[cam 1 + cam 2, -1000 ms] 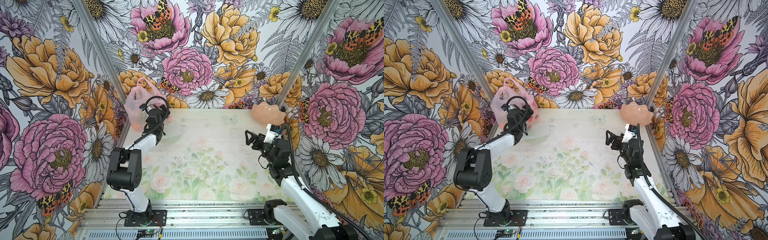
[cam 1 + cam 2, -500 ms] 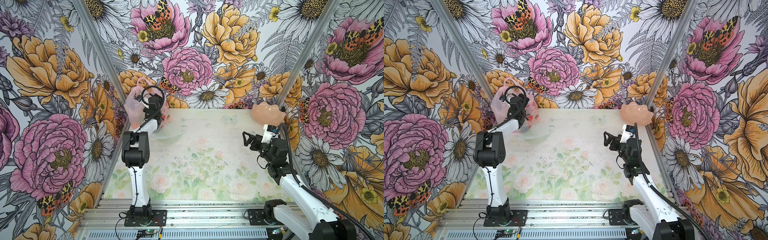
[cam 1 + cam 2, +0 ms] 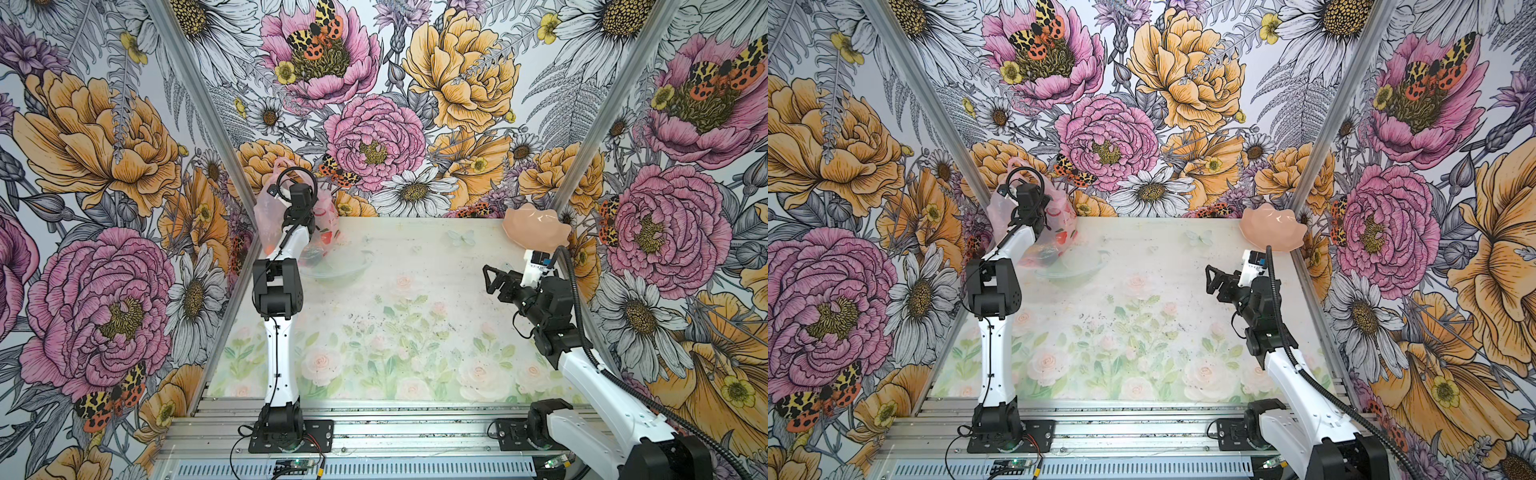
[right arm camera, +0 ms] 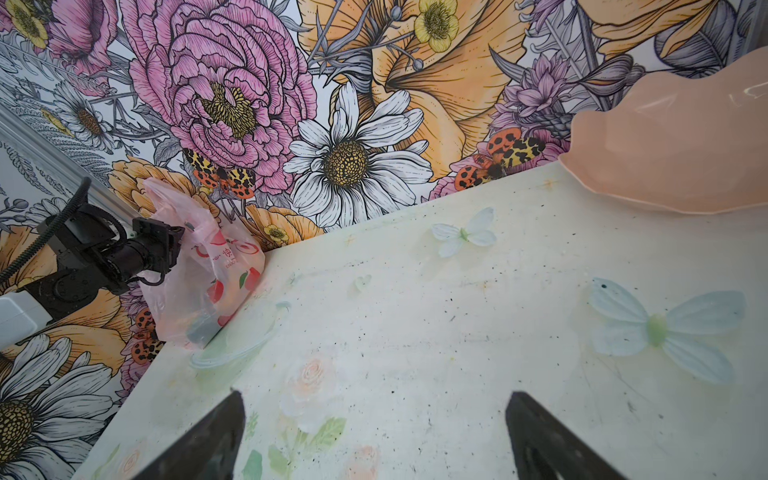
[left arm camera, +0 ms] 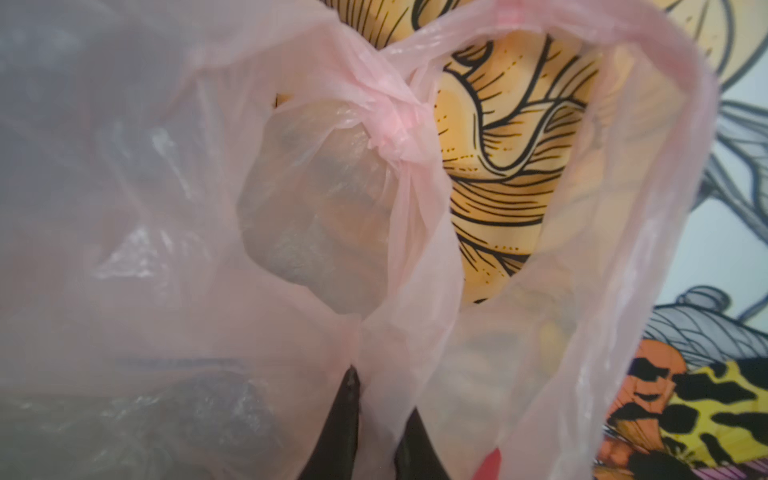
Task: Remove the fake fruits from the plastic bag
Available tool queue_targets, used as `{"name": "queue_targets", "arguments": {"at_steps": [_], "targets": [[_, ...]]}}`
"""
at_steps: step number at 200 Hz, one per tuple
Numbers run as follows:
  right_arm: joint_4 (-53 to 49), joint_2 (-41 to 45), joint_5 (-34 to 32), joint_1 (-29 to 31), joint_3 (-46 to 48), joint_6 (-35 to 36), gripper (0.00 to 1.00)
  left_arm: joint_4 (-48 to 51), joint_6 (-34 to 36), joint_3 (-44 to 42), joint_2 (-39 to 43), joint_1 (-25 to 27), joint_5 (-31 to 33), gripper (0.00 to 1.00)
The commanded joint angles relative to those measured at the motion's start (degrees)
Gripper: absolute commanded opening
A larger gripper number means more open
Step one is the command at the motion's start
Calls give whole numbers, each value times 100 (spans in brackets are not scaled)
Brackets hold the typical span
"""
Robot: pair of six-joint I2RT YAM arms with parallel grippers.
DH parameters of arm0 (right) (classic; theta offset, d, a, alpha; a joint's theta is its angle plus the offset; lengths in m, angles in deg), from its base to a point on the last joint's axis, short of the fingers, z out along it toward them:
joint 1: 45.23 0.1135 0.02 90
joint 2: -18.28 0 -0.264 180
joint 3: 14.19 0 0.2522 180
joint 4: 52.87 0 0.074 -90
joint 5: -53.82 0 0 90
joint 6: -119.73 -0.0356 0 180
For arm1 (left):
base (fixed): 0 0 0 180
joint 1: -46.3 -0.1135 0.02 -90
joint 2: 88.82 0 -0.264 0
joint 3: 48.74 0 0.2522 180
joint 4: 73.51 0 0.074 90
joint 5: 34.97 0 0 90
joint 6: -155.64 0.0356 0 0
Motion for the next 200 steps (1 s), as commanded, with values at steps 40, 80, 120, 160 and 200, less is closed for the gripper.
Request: {"name": "queue_targets", "arguments": {"at_steps": [40, 80, 120, 160, 200], "targets": [[-510, -110, -313, 43, -346, 28, 98, -219, 111, -1004, 929, 166, -1069, 0], [-857, -429, -343, 118, -799, 5, 98, -704, 323, -2653, 2015, 872, -1306, 0], [-1066, -666, -501, 375, -1200, 32, 98, -988, 759, -3643, 2830, 1922, -1735, 0], [-1536, -856, -790, 612, -1583, 77, 98, -928, 1295, -4297, 3543, 3063, -2011, 0], [-1776, -1135, -742, 928, -2012, 314, 98, -489, 1925, -5284, 4557, 4272, -1704, 0]]}}
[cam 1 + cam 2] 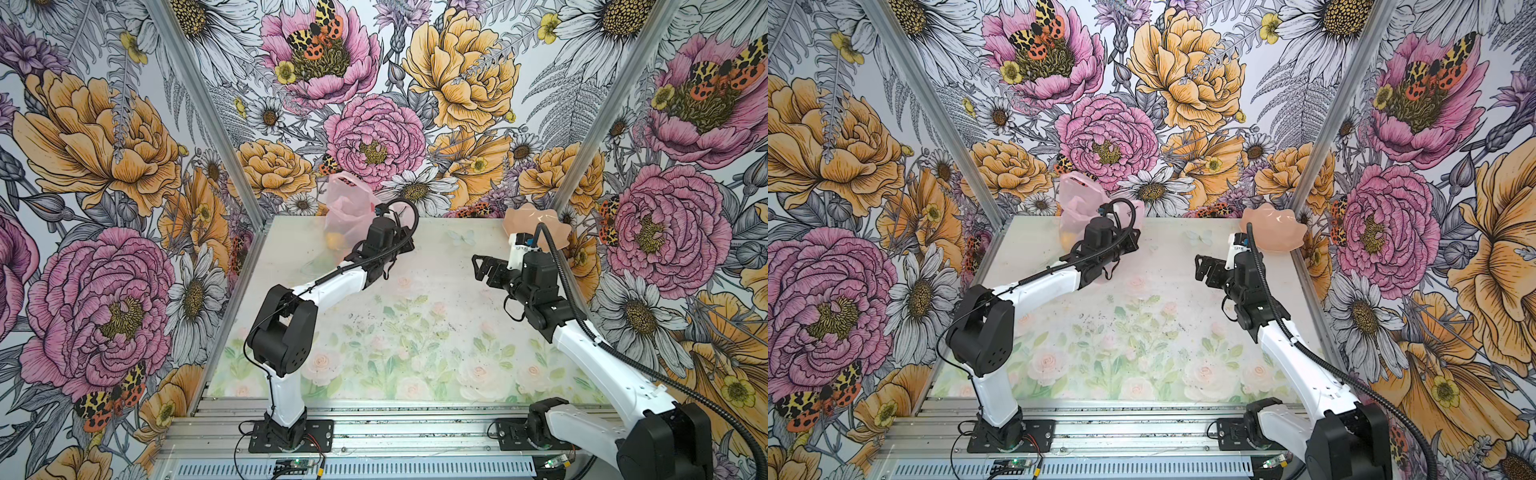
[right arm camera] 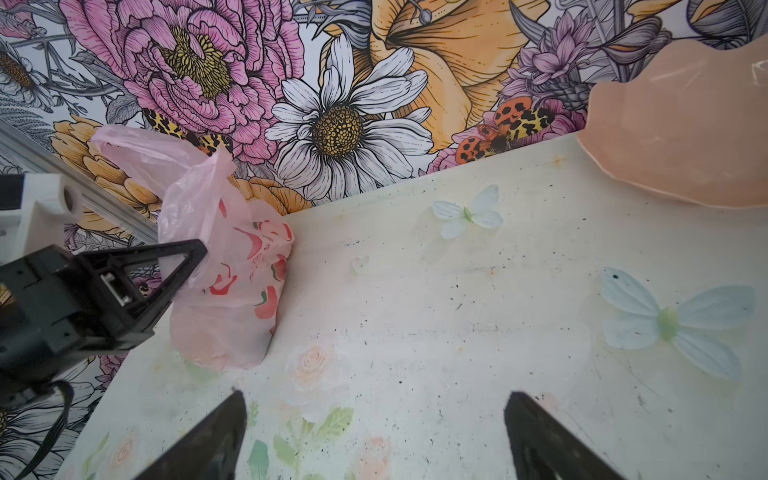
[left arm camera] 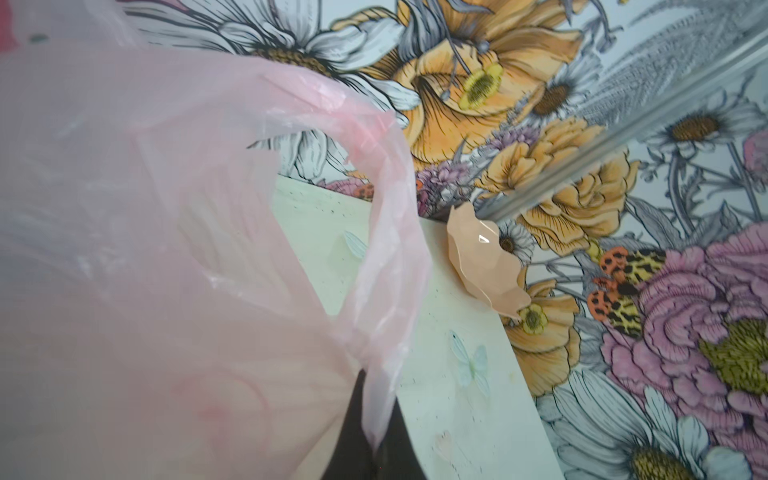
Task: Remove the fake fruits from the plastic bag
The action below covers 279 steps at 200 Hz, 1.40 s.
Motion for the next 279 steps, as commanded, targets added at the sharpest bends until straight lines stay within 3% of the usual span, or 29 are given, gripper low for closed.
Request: {"name": "queue_targets", "arguments": {"at_steps": [1, 38, 61, 109, 148, 183, 218, 234, 258, 279], "targets": [[-236, -154, -80, 201, -372, 226, 98, 184, 588, -482, 692, 556, 38, 0], [-385, -578, 45, 585, -869, 419, 98, 303, 912, -1833, 2047, 1418, 729, 0], [-429, -998, 31, 929, -1257, 515, 98, 336, 904, -2682, 3028, 1667, 1037, 0], [-589, -1898, -202, 1312, -2062, 539, 98, 582, 788, -3745, 4379, 1614, 1528, 0], [-1049, -2358, -1175, 1374, -2565, 534, 92, 730, 654, -4001, 4779, 1129, 1491, 0], [-1088, -2719, -1462, 1351, -2999, 751, 68, 565, 551, -3931, 4567, 515, 969, 0], [-1080, -3286, -1270, 1011, -3721, 471, 24, 546, 495, -2910, 3662, -234, 796, 0], [-1080, -3494, -1038, 803, -4233, 296, 6, 760, 481, -2125, 3055, -425, 1304, 0], [-1078, -3470, -811, 755, -4777, 193, 0, 642, 558, -1230, 2476, -652, 1467, 0], [-1074, -3144, -820, 883, -4765, 202, 0, 656, 789, -826, 2539, -619, 1717, 0]]}}
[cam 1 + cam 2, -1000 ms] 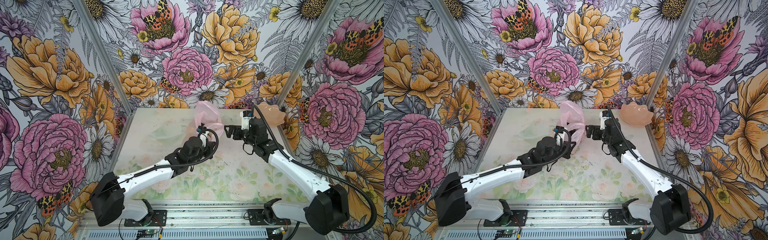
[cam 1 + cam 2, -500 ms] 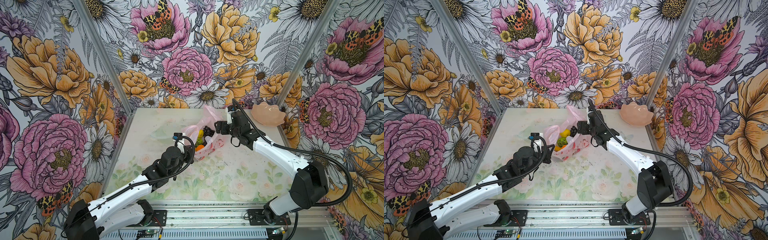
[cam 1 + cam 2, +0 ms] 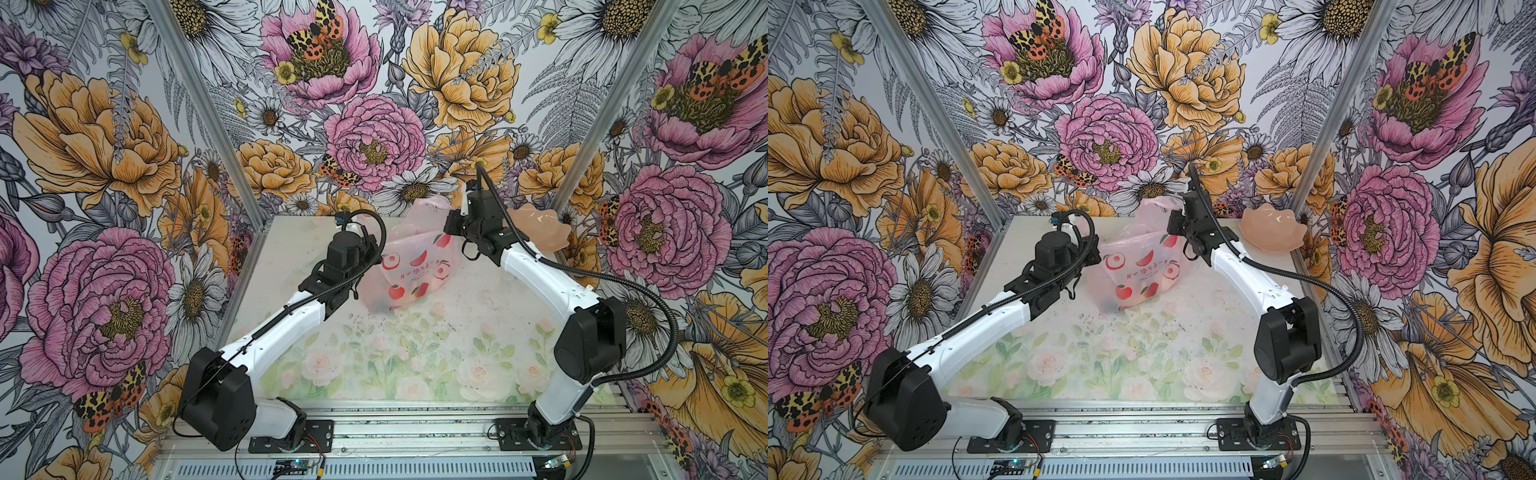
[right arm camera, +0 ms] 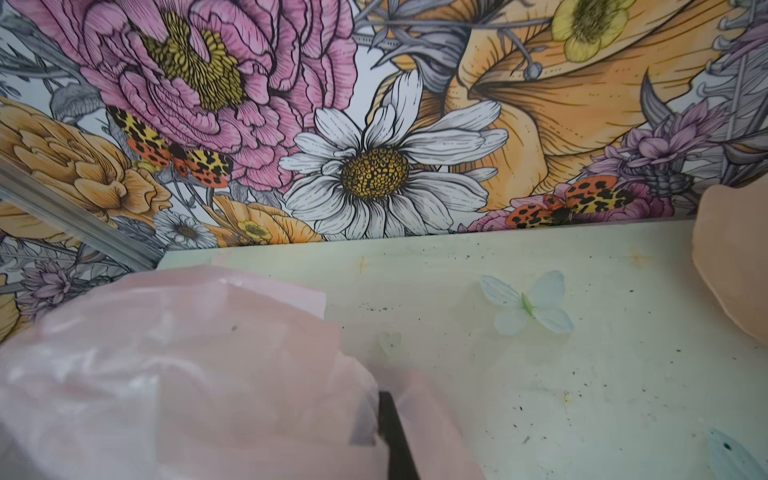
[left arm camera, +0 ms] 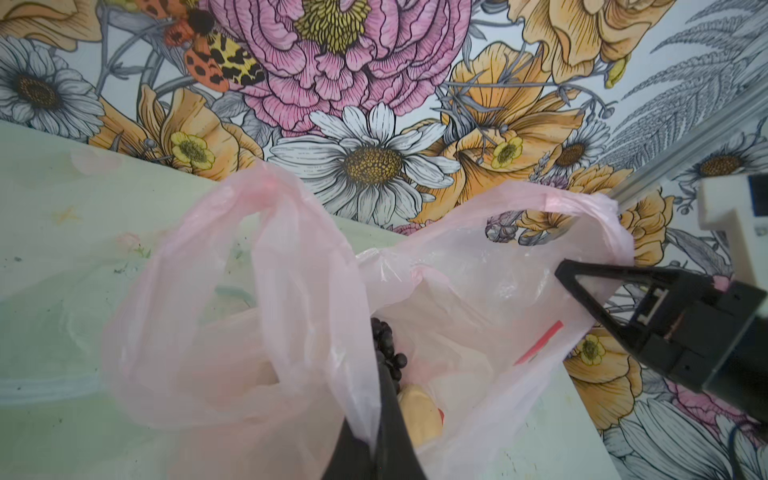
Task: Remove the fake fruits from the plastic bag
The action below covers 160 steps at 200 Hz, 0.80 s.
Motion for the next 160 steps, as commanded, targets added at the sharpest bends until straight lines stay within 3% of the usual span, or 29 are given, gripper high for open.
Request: {"name": "queue_targets", "arguments": {"at_steps": [1, 23, 52, 96, 160], "targets": [[129, 453, 48, 121, -190, -88, 0, -48, 226, 421, 165, -34, 448, 0], [169, 1066, -181, 302, 439, -124, 0, -148, 458, 253, 541, -1, 443, 0], [401, 1866, -323, 657, 1758, -385, 0, -322, 523, -713, 1246, 68, 251, 0], [1103, 2776, -334, 996, 4013, -1126, 0, -288, -182, -2216, 1829, 3, -270, 0], [2361, 3065, -182, 1260, 5460, -1902, 0, 636, -1296, -3061, 2496, -285, -67, 22]]}}
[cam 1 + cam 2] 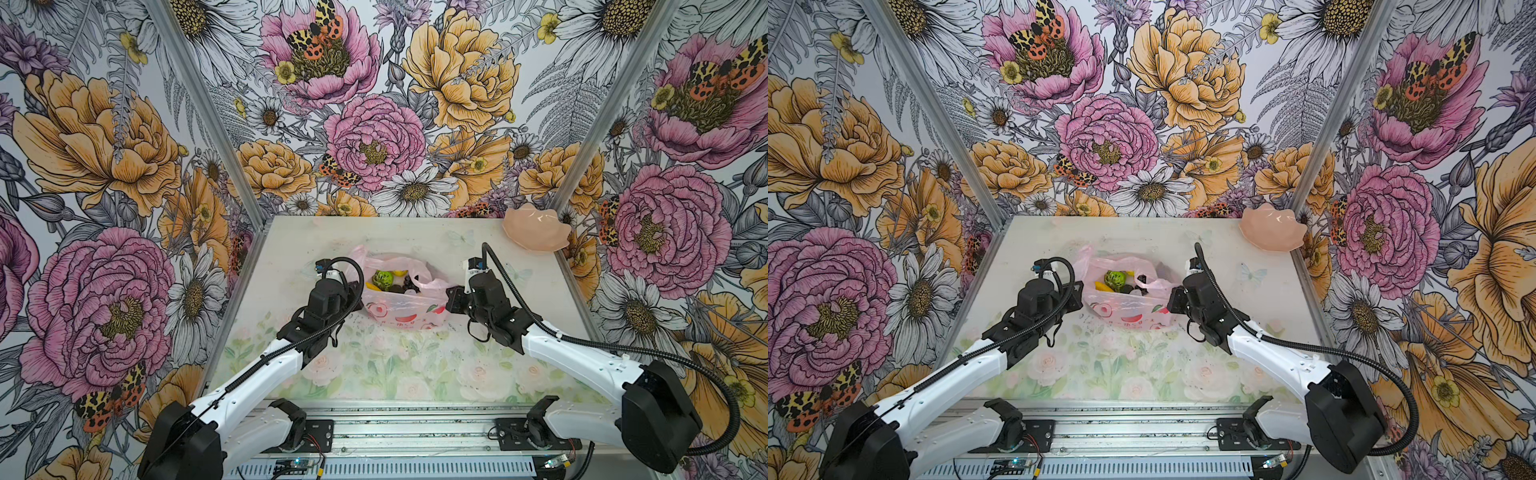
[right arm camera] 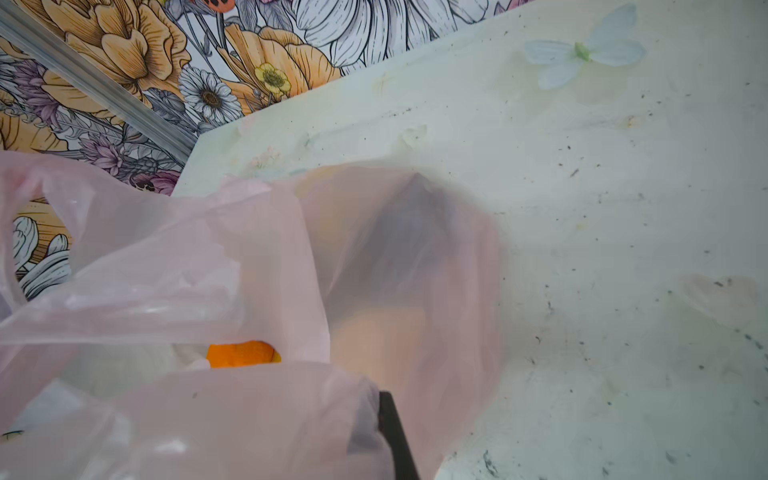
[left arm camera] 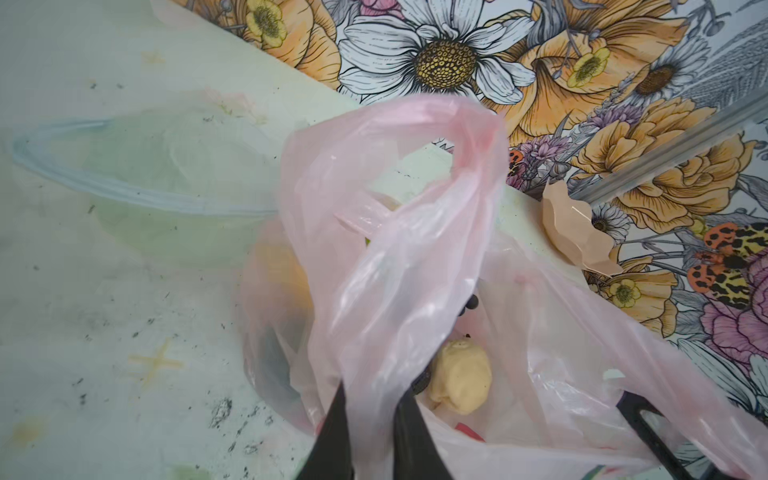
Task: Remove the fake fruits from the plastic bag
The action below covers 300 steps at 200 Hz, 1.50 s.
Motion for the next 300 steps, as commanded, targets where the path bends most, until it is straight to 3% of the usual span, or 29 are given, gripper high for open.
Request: {"name": "queue_targets", "arguments": {"at_steps": [1, 20, 37, 84, 107, 136, 186, 228, 269, 300], "targets": [[770, 134, -64, 62, 168, -428, 0, 351, -534, -69, 383, -155, 127, 23], [813, 137, -95, 201, 108, -307, 0, 1164, -654, 220, 547, -142, 128, 41], [801, 191, -170, 373, -6, -113, 0, 2220, -622, 850, 657, 55, 714, 51], [685, 143, -409, 609, -164, 169, 0, 3993, -443, 2693, 463, 1716, 2675, 67], [700, 122, -423, 675, -154, 216, 0, 3990, -313, 3173, 348, 1862, 2530, 67], [711, 207, -497, 763, -117, 259, 0, 4069, -224, 3801, -670, 1827, 2226, 70], [721, 393, -693, 1002, 11, 503, 0, 4289, -193, 4287, -2627, 1029, 1668, 75], [658, 404, -789, 1042, 70, 603, 0, 4345, -383, 3954, -3168, 862, 1876, 84], [656, 377, -981, 1039, 228, 493, 0, 4331, -404, 3716, -3510, 790, 1673, 86], [590, 413, -1014, 875, 345, 195, 0, 3970, -443, 3373, -3674, 642, 1279, 74]]}}
